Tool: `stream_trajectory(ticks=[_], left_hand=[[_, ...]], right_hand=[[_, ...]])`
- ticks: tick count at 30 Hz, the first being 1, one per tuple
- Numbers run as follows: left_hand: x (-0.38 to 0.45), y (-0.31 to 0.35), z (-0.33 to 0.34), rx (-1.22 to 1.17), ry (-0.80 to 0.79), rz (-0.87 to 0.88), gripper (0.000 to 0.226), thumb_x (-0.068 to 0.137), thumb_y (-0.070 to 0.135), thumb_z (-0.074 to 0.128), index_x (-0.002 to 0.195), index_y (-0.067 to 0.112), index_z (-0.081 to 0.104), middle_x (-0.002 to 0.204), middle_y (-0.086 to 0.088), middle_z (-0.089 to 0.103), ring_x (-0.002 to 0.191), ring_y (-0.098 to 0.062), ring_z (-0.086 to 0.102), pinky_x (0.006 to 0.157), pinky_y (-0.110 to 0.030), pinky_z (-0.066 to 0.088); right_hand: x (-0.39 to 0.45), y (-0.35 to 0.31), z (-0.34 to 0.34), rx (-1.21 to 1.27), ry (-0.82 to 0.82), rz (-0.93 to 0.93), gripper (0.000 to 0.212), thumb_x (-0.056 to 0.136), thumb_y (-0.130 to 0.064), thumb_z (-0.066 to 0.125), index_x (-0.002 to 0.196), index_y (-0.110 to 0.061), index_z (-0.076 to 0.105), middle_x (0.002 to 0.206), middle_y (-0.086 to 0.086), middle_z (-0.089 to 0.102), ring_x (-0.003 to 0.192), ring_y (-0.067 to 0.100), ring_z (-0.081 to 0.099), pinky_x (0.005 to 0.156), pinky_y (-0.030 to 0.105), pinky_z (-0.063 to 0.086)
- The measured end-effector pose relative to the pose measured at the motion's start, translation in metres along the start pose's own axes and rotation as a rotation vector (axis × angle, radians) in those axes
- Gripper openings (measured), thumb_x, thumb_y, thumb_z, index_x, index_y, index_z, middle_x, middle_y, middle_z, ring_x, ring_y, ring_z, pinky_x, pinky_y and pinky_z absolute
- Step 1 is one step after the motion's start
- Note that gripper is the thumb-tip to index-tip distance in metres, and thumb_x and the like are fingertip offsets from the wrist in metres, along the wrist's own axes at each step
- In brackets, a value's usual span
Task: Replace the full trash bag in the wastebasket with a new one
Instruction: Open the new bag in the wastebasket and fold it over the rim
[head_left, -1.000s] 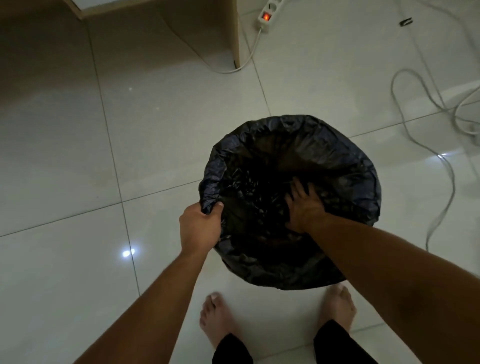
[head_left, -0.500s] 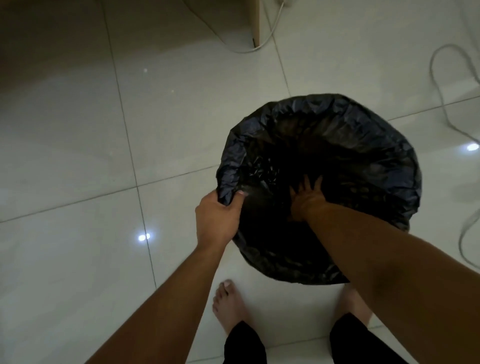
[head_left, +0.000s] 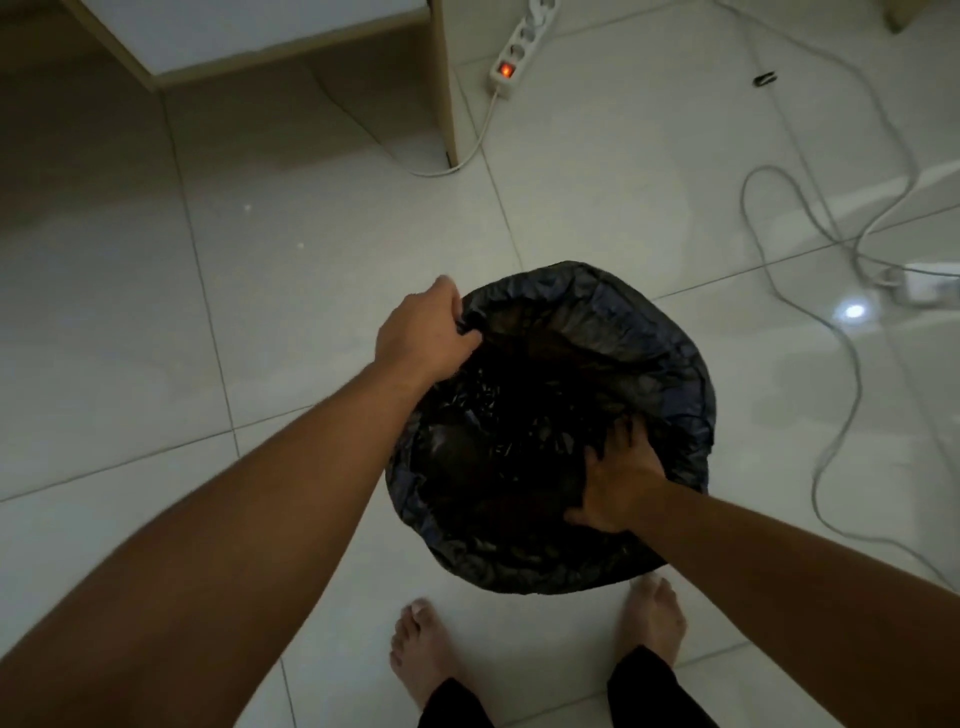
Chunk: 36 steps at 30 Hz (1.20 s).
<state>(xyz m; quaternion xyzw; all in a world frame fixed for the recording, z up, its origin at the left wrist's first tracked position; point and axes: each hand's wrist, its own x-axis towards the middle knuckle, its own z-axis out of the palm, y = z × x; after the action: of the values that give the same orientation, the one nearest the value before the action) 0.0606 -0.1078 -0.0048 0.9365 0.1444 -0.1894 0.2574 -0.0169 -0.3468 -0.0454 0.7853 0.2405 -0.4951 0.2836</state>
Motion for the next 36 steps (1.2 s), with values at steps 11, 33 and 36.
stream_trajectory(ticks=[11, 33, 36], left_hand=[[-0.069, -0.070, 0.032, -0.151, -0.118, -0.254, 0.028, 0.081, 0.041, 0.073, 0.067, 0.019, 0.061, 0.066, 0.004, 0.060, 0.071, -0.023, 0.061, 0.058, -0.029, 0.039], [-0.044, -0.118, 0.017, -0.631, 0.251, -0.580, 0.022, 0.088, 0.030, 0.070, 0.099, 0.013, 0.075, 0.099, -0.012, 0.073, 0.088, -0.032, 0.068, 0.081, -0.041, 0.058], [-0.035, -0.127, 0.002, -0.664, 0.267, -0.589, 0.025, 0.087, 0.034, 0.070, 0.103, 0.015, 0.072, 0.106, -0.014, 0.072, 0.091, -0.031, 0.067, 0.083, -0.038, 0.057]], right_hand=[[0.011, -0.061, -0.022, 1.420, 0.099, -0.168, 0.064, 0.098, -0.060, 0.045, 0.151, -0.025, 0.042, 0.151, 0.006, 0.048, 0.138, 0.030, 0.045, 0.106, 0.033, 0.037], [0.073, -0.085, -0.102, 1.079, 0.260, -0.328, 0.074, 0.099, -0.064, 0.042, 0.156, -0.017, 0.036, 0.159, 0.012, 0.039, 0.145, 0.033, 0.037, 0.118, 0.039, 0.029], [0.041, -0.056, -0.116, 0.822, 0.538, -0.366, 0.078, 0.090, -0.077, 0.033, 0.147, -0.024, 0.047, 0.148, 0.006, 0.053, 0.136, 0.031, 0.047, 0.111, 0.047, 0.039]])
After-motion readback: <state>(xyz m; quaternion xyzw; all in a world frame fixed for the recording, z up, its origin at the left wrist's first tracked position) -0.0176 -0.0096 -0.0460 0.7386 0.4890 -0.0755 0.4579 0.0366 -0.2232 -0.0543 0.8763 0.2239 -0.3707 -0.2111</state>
